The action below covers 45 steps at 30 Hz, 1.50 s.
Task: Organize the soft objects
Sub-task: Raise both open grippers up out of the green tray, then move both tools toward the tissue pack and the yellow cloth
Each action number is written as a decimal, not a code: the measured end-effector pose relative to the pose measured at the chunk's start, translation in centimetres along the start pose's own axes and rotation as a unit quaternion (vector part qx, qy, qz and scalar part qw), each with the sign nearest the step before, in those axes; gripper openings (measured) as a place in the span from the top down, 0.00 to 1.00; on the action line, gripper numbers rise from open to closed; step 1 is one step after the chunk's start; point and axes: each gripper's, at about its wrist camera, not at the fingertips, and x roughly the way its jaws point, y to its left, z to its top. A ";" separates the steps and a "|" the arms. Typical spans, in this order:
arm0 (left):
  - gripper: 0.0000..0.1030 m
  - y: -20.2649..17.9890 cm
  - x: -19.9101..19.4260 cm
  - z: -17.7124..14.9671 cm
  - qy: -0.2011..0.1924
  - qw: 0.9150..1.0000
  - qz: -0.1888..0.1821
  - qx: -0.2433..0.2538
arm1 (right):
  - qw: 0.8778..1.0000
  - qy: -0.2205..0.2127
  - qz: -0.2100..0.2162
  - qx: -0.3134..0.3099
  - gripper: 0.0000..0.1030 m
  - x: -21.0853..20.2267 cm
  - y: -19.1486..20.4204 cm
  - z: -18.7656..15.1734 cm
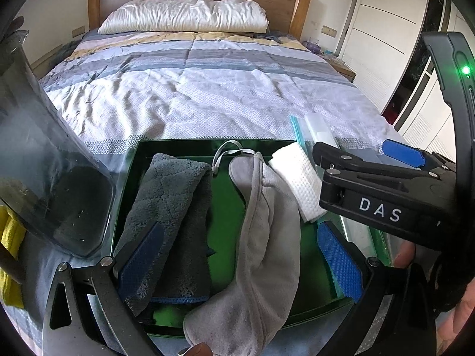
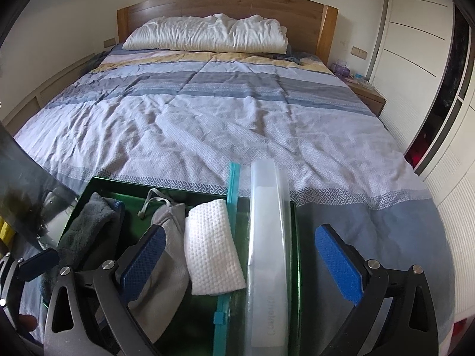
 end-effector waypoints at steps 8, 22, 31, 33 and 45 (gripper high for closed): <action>0.02 -0.7 -2.0 -0.8 -0.005 1.000 -0.017 0.015 | 0.999 -0.010 -0.026 0.026 0.00 -1.7 -1.3 -0.7; 0.02 1.5 -12.6 -3.3 -0.037 0.997 -0.054 0.035 | 0.997 -0.026 -0.044 0.054 0.00 -12.5 -0.4 -5.4; 0.02 8.4 -20.6 -5.1 -0.065 0.997 -0.032 0.024 | 0.997 -0.051 -0.040 0.047 0.00 -21.7 3.7 -8.2; 0.02 10.4 -22.2 -5.5 -0.072 0.997 -0.022 0.019 | 0.997 -0.053 -0.042 0.041 0.00 -23.3 5.0 -8.6; 0.02 24.4 -27.6 -8.3 -0.097 0.993 0.070 -0.022 | 0.998 -0.054 0.011 -0.005 0.00 -29.8 14.1 -11.7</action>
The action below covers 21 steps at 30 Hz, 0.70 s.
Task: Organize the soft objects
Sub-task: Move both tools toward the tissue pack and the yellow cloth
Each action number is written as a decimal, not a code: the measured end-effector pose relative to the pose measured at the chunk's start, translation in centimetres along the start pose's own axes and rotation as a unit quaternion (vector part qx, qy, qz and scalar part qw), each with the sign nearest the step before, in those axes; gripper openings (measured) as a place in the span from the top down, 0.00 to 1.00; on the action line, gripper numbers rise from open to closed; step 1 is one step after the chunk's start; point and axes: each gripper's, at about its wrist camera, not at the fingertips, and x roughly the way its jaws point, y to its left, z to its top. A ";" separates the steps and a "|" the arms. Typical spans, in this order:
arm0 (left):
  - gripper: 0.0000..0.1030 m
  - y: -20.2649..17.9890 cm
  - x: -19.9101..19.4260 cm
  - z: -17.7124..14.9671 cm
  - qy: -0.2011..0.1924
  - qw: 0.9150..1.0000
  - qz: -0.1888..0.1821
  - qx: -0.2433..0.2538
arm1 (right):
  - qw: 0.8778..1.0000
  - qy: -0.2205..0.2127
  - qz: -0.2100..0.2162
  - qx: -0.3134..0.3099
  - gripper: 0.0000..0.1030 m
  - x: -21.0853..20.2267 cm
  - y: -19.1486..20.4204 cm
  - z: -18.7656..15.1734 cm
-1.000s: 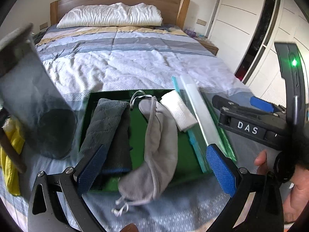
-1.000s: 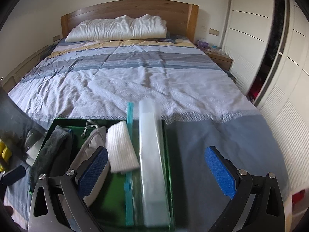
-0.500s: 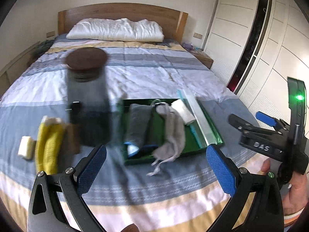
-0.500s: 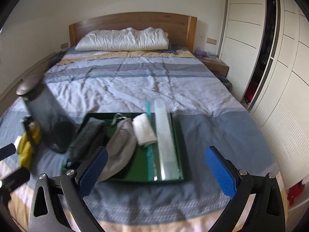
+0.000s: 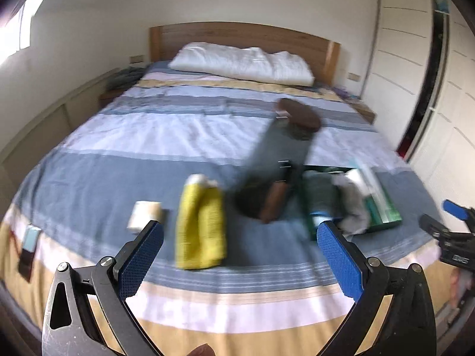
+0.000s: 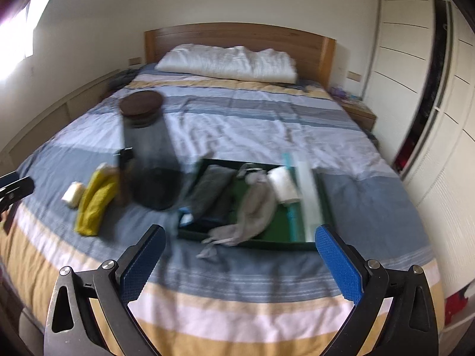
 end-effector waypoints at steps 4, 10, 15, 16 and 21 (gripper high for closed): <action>0.02 5.1 0.3 -0.8 0.002 0.999 0.038 -0.017 | 0.999 0.000 0.033 -0.020 0.00 -0.6 4.3 -0.2; 0.02 11.6 1.1 -2.3 0.013 0.996 0.082 -0.045 | 0.996 0.013 0.081 -0.038 0.00 0.1 9.3 -0.6; 0.02 14.5 3.1 -3.6 0.037 0.994 0.093 -0.050 | 0.992 0.037 0.109 -0.048 0.00 2.9 12.8 -1.0; 0.02 14.8 3.8 -3.8 0.045 0.994 0.087 -0.050 | 0.992 0.043 0.109 -0.052 0.00 3.7 13.4 -0.9; 0.01 15.3 7.3 -4.2 0.070 0.994 0.079 -0.026 | 0.988 0.058 0.130 -0.061 0.00 6.9 17.1 0.2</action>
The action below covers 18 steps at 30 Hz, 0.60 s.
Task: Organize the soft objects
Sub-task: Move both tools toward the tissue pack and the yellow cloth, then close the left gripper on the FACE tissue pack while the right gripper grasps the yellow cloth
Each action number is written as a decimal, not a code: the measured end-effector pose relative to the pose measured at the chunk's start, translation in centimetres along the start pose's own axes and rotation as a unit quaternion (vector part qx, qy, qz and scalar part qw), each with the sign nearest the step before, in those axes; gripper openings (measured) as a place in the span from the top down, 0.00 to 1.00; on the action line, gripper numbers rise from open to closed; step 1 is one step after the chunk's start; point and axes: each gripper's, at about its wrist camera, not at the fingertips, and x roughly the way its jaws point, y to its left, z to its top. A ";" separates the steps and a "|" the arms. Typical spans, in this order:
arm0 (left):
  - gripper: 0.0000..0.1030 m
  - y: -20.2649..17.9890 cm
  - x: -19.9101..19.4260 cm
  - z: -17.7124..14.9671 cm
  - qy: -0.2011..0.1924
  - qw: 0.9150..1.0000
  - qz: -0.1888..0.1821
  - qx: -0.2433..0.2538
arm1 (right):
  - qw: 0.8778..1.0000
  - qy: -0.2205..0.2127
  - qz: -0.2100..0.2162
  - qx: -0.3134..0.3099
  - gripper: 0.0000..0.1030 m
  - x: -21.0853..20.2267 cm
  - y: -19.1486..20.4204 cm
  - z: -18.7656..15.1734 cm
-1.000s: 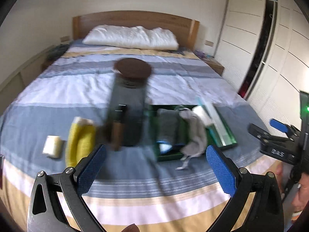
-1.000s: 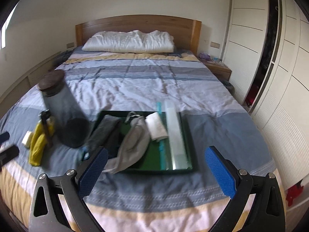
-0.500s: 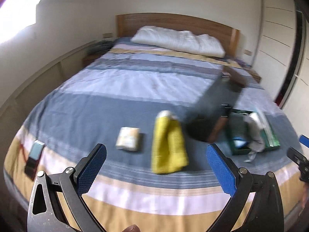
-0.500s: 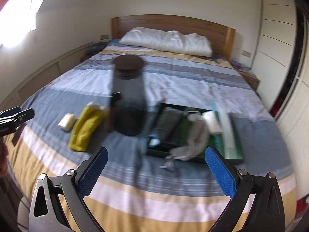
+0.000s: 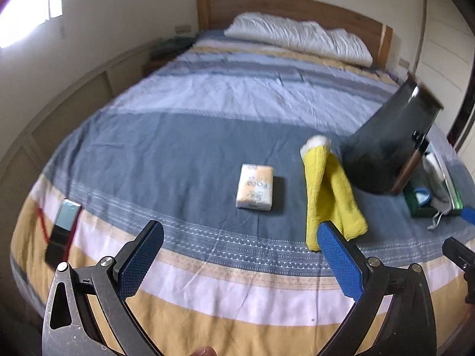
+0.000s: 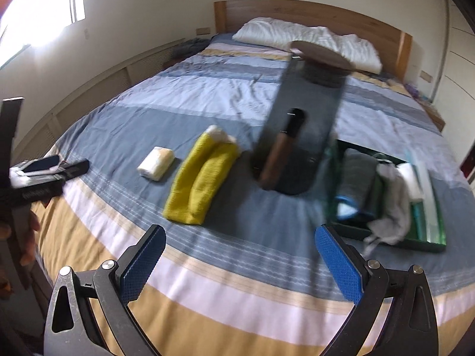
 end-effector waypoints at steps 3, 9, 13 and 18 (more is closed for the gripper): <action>0.02 -0.1 3.4 0.7 0.021 1.000 0.016 0.010 | 1.000 0.005 0.009 0.003 0.00 2.3 0.8 1.3; 0.02 -1.0 10.6 2.8 0.067 0.997 0.004 0.038 | 1.000 0.027 -0.006 0.011 0.00 7.6 1.5 3.4; 0.02 -2.1 14.3 3.6 0.099 0.993 -0.005 0.058 | 0.999 0.041 -0.013 0.003 0.00 11.0 2.1 4.8; 0.02 -2.6 17.1 4.0 0.117 0.990 0.002 0.079 | 0.998 0.057 -0.032 0.005 0.00 14.8 3.3 6.3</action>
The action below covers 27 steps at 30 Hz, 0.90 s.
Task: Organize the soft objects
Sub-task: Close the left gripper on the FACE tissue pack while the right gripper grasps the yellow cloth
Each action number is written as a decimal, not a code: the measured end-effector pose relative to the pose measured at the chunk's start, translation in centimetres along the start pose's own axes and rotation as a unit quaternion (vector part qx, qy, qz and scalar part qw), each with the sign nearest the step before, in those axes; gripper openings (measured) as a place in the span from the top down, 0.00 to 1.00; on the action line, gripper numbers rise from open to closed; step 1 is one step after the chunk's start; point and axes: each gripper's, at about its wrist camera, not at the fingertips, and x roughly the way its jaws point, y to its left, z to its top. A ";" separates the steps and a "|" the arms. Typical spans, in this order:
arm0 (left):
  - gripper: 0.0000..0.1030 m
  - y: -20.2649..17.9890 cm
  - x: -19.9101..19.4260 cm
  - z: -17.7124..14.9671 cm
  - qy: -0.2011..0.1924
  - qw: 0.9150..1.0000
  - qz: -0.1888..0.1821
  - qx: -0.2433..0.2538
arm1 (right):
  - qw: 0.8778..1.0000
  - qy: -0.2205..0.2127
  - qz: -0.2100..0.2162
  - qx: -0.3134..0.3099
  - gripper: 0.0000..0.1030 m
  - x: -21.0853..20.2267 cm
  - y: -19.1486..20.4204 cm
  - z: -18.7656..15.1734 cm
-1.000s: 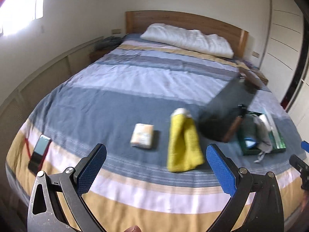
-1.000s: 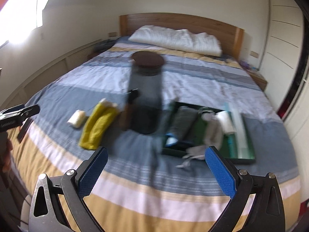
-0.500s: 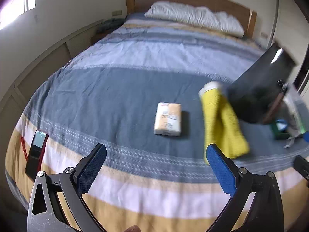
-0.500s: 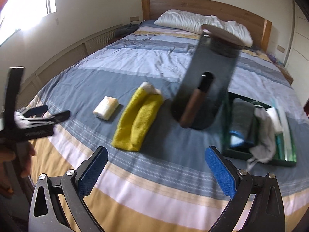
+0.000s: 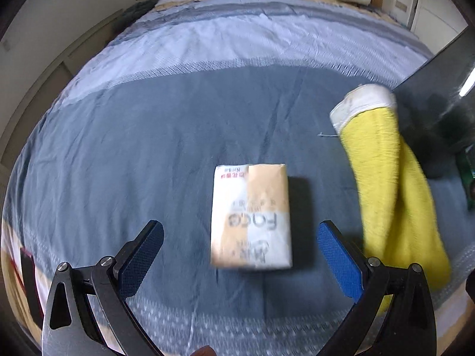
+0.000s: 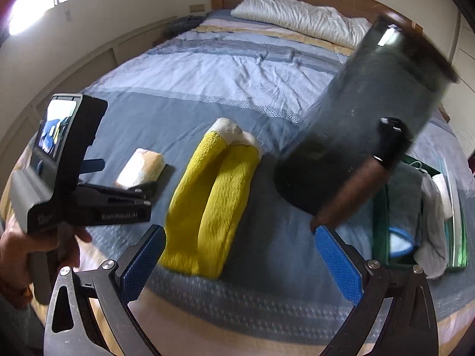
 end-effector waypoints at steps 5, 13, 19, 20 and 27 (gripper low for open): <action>0.01 0.6 1.6 0.4 0.008 1.000 0.007 0.015 | 1.000 0.008 -0.004 0.018 0.00 3.1 1.3 2.3; 0.02 2.0 2.5 0.7 0.008 1.000 -0.023 -0.004 | 0.999 0.012 -0.011 0.039 0.00 6.3 1.8 2.8; 0.06 1.8 2.7 1.1 0.010 1.000 -0.019 0.003 | 0.999 0.021 -0.021 0.038 0.00 7.5 1.6 2.6; 0.09 1.6 2.7 1.1 0.008 1.000 -0.018 0.009 | 0.999 0.021 -0.023 0.039 0.00 7.4 1.5 2.5; 0.54 -0.5 2.2 1.2 0.000 0.999 -0.015 0.043 | 0.998 0.023 -0.024 0.046 0.00 7.6 1.2 2.3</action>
